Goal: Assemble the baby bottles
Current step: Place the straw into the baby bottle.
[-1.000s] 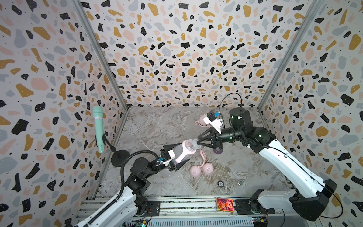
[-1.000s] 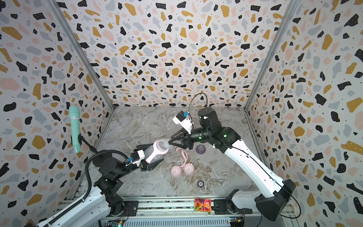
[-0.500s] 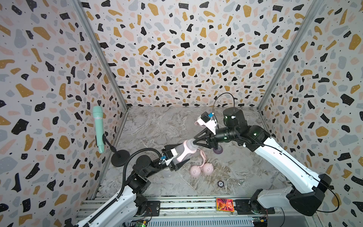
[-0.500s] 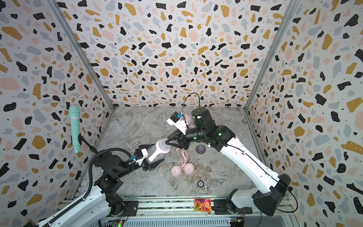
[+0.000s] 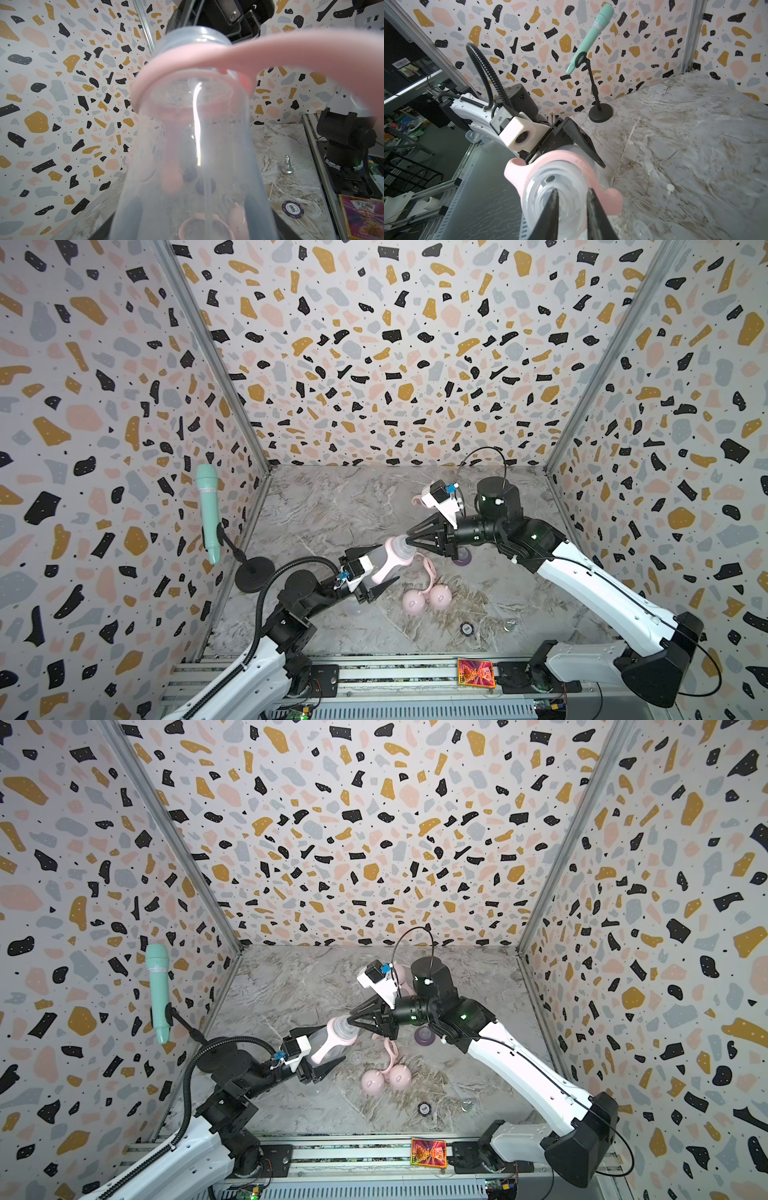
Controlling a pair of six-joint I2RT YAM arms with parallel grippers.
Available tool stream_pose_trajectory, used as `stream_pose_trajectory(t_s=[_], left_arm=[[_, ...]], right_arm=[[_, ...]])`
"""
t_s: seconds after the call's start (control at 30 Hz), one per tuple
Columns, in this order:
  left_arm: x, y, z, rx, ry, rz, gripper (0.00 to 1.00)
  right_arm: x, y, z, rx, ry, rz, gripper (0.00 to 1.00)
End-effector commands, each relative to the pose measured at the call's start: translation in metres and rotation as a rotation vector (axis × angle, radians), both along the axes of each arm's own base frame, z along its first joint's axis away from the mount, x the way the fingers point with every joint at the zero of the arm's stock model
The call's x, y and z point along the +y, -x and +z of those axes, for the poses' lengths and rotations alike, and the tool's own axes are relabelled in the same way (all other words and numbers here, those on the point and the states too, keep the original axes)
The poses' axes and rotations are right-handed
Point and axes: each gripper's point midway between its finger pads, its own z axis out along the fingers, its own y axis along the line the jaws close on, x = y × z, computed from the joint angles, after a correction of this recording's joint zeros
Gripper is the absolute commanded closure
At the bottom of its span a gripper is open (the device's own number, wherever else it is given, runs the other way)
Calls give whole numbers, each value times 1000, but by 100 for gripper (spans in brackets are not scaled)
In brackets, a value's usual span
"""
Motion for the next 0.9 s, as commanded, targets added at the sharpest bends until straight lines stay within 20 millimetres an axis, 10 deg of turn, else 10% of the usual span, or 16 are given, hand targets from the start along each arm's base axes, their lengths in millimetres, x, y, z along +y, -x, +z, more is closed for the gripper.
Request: stream_pose_trajectory(t_s=[0.0,0.27,0.43,0.87], left_arm=[[5,15,53,-182,110,-20,75],[8,19,60,-194,133,-18,75],[9,15,56,-177,129,4,75],[14,9,50,-148,134,47,77]], right_arm=[[9,36,-20,119,-8,175,76],[7,39,-22,123,-26,170,72],[0,27,-12,68,-5,79,48],[-28,2,39,-18,-67,-14,22]])
